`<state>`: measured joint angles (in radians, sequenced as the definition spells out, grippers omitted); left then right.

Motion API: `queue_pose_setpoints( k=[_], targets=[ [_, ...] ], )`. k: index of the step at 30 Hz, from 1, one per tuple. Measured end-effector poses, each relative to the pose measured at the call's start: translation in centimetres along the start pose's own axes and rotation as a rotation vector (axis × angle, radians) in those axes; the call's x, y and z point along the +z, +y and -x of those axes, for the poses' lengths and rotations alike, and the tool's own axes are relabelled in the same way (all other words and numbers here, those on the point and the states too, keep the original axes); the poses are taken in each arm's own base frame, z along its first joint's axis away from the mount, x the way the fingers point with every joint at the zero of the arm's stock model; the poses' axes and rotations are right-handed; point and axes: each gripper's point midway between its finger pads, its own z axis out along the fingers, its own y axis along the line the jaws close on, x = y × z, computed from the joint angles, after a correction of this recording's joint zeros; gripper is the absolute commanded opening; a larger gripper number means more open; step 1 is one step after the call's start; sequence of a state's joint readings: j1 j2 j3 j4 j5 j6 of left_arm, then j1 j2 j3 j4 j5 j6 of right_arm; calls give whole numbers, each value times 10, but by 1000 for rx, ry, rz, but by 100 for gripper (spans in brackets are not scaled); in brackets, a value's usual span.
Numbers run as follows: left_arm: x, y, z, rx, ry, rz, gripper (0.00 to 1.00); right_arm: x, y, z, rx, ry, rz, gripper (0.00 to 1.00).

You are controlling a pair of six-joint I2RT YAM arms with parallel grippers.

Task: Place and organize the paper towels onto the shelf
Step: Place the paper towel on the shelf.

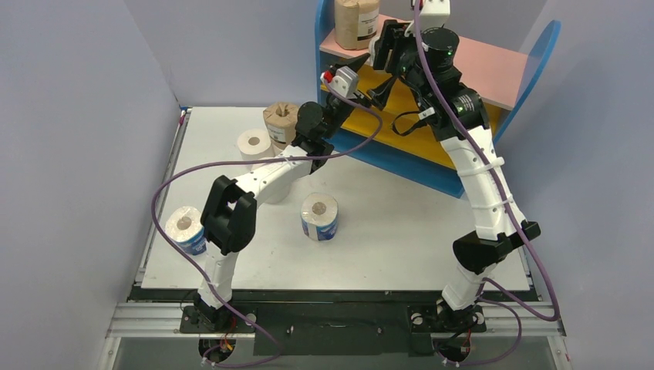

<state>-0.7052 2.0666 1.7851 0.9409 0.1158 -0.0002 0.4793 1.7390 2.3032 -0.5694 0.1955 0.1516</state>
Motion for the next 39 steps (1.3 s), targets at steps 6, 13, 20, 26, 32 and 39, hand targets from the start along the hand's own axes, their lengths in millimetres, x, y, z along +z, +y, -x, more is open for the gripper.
queue_pose_setpoints(
  k=[6, 13, 20, 26, 32, 39],
  targets=[
    [6, -1, 8, -29, -21, -1, 82, 1, 1, 2, 38, -7, 21, 66],
    [8, -1, 11, -47, -29, -1, 81, 4, 0, 8, 98, -22, 46, 69],
    [8, -2, 12, -56, -32, -2, 82, 6, -2, 14, 163, -38, 66, 70],
    [9, -2, 13, -63, -33, -2, 81, 7, -4, 18, 213, -47, 82, 72],
    [9, -2, 13, -63, -33, -1, 82, 6, -4, 25, 245, -63, 91, 74],
    [11, -2, 13, -63, -35, -2, 82, 3, -4, 35, 264, -88, 97, 74]
  ],
)
